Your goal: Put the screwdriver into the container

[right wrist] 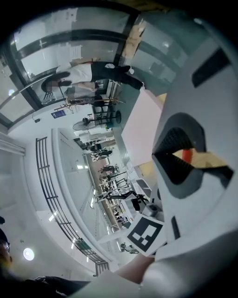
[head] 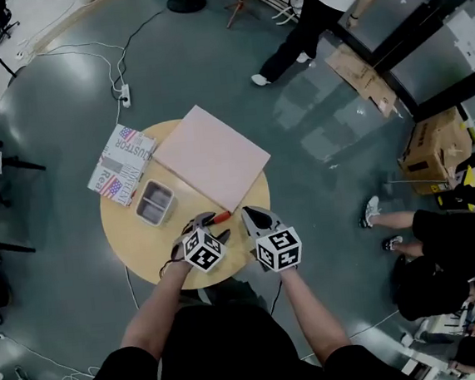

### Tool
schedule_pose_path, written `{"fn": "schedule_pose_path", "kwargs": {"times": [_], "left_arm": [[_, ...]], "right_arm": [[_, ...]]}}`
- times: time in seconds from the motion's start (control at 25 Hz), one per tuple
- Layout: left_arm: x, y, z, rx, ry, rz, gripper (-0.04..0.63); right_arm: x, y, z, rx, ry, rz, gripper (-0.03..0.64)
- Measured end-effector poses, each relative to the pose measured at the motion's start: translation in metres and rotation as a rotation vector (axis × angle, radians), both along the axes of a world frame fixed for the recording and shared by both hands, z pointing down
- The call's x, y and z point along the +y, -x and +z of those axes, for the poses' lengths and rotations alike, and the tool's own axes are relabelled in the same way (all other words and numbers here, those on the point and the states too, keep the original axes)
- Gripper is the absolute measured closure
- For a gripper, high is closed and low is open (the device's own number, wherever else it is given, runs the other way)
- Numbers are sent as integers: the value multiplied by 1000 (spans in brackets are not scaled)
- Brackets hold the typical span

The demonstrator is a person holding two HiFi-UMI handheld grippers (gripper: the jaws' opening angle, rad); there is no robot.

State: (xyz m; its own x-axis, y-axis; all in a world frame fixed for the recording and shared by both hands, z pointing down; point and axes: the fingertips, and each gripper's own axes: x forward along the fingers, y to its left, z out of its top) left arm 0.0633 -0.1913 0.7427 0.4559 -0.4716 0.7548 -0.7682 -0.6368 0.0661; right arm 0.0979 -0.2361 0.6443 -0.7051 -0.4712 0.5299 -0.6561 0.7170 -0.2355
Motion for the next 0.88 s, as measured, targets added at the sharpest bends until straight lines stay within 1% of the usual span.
{"fn": "schedule_pose_path", "kwargs": {"times": [0.24,0.32,0.44,0.72,0.8,0.88], "left_arm": [[-2,-7,21,-58,20,30,336],[-6,-8,27,-73,15,32,362],[-14,-10,35,-93,12,41,380],[-20,-9,49,-140,35,55,428],[-20,-8,50,-145,42,59,448],[-20,-8,47,-145,46,60,482]], "right_arm": [[3,-17,8,1,25,42,615],[2,-23,10,2,30,55,615],[3,-27,14,3,37,69,615],[5,-31,18,1,45,84,615],[6,-30,15,-4,42,83,615],[7,-29,12,-6,41,83,615]]}}
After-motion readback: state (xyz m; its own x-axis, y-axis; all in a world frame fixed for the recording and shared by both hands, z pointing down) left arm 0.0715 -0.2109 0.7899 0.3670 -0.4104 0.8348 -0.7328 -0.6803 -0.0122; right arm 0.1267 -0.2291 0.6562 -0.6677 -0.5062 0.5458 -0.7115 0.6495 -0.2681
